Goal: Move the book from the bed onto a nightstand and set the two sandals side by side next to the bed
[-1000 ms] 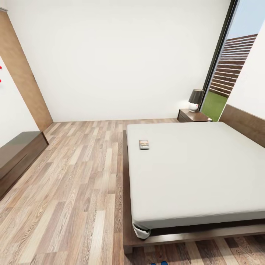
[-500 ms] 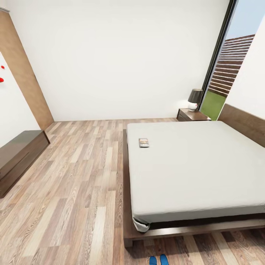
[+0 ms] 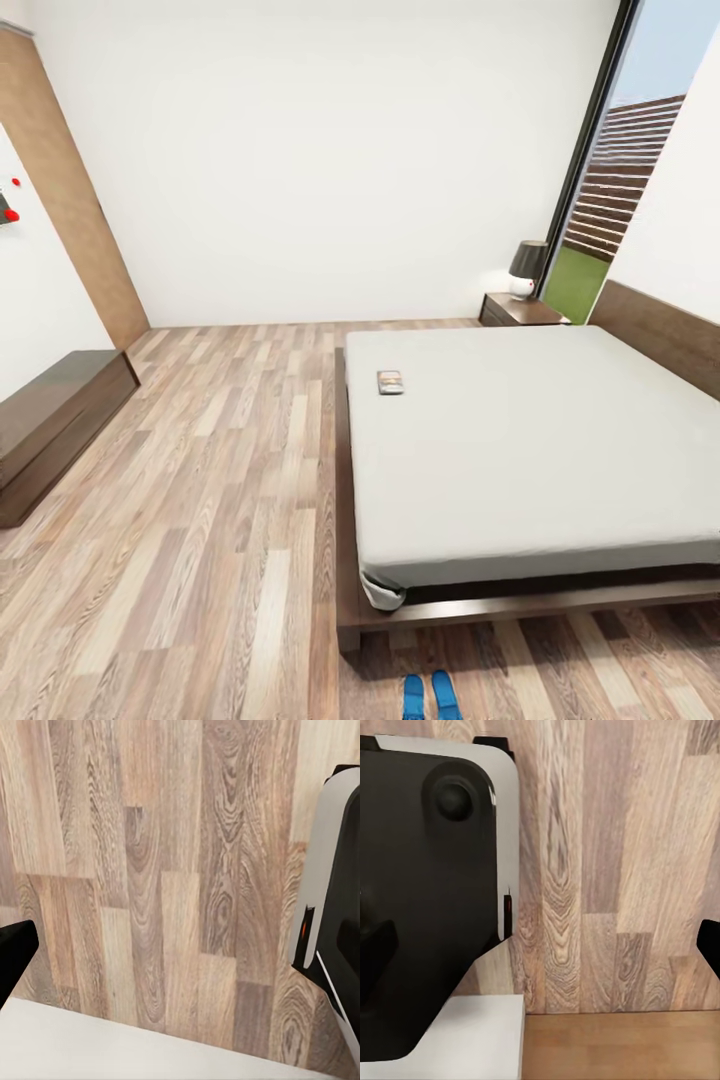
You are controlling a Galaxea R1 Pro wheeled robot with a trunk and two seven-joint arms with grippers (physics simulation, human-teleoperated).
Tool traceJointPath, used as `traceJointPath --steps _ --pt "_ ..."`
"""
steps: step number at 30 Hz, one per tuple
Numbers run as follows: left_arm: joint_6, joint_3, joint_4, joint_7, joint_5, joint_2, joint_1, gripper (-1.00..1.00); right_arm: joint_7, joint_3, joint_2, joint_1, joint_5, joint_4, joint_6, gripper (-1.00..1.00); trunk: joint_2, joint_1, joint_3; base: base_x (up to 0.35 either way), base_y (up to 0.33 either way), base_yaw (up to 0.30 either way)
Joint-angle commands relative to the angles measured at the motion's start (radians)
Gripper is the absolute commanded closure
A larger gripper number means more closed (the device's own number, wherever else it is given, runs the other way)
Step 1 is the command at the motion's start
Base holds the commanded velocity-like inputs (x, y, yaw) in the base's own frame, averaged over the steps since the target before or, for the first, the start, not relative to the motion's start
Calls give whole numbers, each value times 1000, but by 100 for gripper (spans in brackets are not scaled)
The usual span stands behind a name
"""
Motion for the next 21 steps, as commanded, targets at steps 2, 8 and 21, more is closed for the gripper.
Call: traceJointPath --steps 2,8,21 --pt "-4 6 1 5 -10 0 -1 -100 2 -8 1 -1 10 2 -2 -100 -2 0 -2 -72 0 28" --pt "-4 6 1 5 -10 -1 -1 -100 2 -8 7 -1 9 2 -2 -100 -2 0 -3 -33 0 113" --pt "-4 6 1 5 -10 -9 -1 -100 2 -8 11 -1 9 2 -2 -100 -2 0 -9 -8 0 219"
